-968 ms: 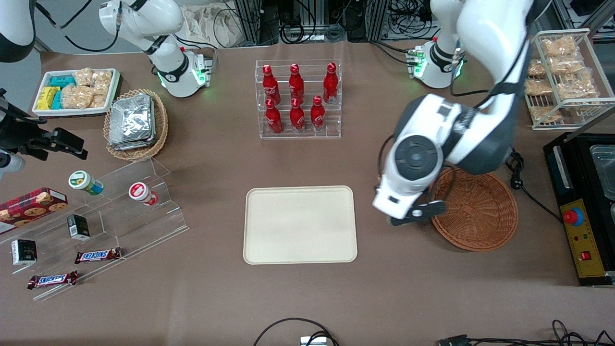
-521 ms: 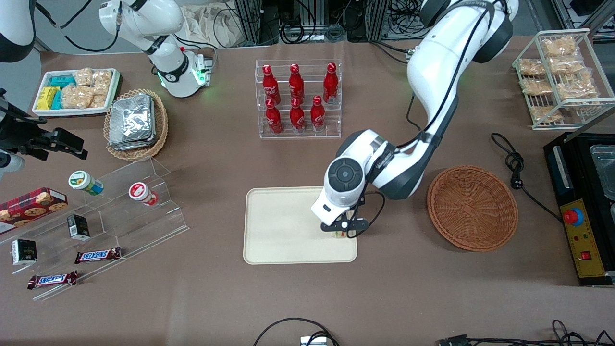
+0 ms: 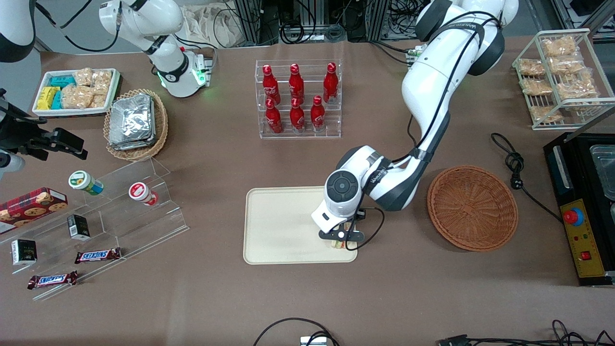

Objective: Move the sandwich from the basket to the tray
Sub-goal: 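Open the left gripper to release the sandwich and raise it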

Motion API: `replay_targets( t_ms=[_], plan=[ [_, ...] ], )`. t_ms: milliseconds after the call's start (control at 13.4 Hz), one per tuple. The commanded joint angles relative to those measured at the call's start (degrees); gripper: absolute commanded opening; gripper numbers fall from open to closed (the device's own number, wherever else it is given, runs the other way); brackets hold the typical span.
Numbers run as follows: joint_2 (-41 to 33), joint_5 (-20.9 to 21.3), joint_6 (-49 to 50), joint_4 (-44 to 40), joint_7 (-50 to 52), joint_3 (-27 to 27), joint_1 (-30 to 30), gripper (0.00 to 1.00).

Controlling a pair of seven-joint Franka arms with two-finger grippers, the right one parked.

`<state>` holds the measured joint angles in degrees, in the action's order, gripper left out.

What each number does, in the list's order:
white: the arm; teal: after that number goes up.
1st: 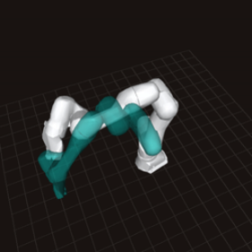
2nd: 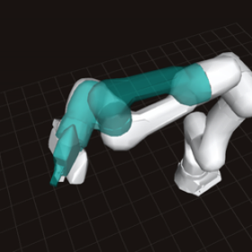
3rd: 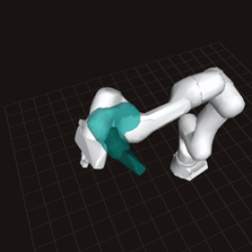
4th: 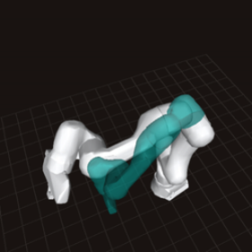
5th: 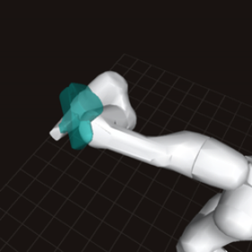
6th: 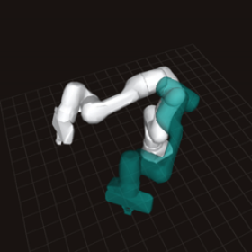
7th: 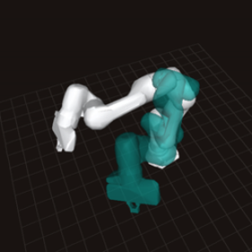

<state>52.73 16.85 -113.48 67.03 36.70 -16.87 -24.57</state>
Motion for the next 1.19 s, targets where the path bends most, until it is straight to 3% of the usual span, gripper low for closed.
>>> replay_targets(
  t_ms=[0,74,149,447,894,1117],
  plan=[
    [0.89,1.17,0.37,-2.35,1.09,-0.18,-0.39,0.22],
    [0.54,0.91,0.45,-2.17,1.18,-0.18,-0.39,0.64],
    [0.27,0.65,0.63,-2.17,1.09,-0.27,-0.22,1.0],
    [-3.58,0.29,1.85,0.36,2.85,-0.44,0.3,1.0],
    [-26.58,-1.29,-0.33,28.8,0.22,-0.36,3.11,1.0],
    [-38.11,-3.39,0.27,38.24,-9.15,-0.36,6.53,1.0]
  ],
)
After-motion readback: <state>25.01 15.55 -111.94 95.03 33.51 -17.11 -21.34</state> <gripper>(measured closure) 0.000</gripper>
